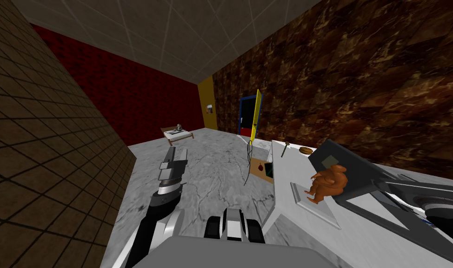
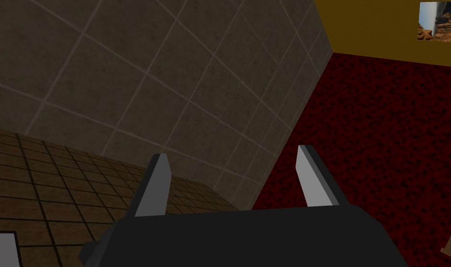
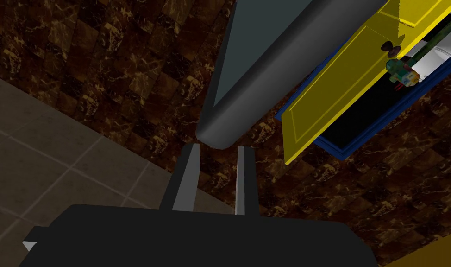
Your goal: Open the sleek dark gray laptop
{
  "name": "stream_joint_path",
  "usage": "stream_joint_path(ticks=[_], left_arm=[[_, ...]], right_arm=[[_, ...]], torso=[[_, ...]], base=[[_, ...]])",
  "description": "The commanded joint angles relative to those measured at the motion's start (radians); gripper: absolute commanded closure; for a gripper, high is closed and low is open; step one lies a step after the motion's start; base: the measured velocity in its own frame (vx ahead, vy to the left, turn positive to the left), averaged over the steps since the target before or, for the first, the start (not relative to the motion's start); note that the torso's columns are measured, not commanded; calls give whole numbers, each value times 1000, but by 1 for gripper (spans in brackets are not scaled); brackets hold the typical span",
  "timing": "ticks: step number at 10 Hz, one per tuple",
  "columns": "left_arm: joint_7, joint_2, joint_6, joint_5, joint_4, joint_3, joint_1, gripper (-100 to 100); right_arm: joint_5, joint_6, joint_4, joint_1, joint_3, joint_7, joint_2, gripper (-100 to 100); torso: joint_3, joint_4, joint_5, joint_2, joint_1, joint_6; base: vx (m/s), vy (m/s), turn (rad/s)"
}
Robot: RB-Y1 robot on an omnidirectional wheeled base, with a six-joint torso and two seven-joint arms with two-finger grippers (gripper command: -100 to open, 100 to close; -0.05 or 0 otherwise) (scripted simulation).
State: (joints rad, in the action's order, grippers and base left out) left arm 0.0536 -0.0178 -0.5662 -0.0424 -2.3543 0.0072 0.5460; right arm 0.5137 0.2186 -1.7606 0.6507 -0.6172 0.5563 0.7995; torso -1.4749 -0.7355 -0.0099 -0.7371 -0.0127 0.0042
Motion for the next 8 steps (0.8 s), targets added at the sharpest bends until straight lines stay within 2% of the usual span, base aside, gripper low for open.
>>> stream_joint_path(ticks=[1, 2, 3, 5, 8], left_arm=[[0, 0, 0, 0, 0, 0, 0, 0], [0, 0, 0, 0, 0, 0, 0, 0], [0, 0, 0, 0, 0, 0, 0, 0], [0, 0, 0, 0, 0, 0, 0, 0], [0, 0, 0, 0, 0, 0, 0, 0]], right_arm=[[-53, -7, 22, -12, 2, -49, -1, 100], [-40, -3, 12, -7, -8, -36, 2, 100], [-62, -25, 45, -42, -6, -64, -20, 100], [-82, -48, 77, -75, 0, -88, -45, 100], [-82, -48, 77, -75, 0, -88, -45, 100]], torso=[[-1, 0, 1, 2, 4, -3], [-2, 2, 1, 4, 7, -5], [-3, 2, 3, 5, 10, -6], [-4, 2, 0, 6, 3, -10], [-4, 5, -5, 8, 1, -6]], base=[[-37, -23, 72], [-10, -7, 24], [-30, -23, 73], [-70, -38, 92], [-35, -13, -7]])
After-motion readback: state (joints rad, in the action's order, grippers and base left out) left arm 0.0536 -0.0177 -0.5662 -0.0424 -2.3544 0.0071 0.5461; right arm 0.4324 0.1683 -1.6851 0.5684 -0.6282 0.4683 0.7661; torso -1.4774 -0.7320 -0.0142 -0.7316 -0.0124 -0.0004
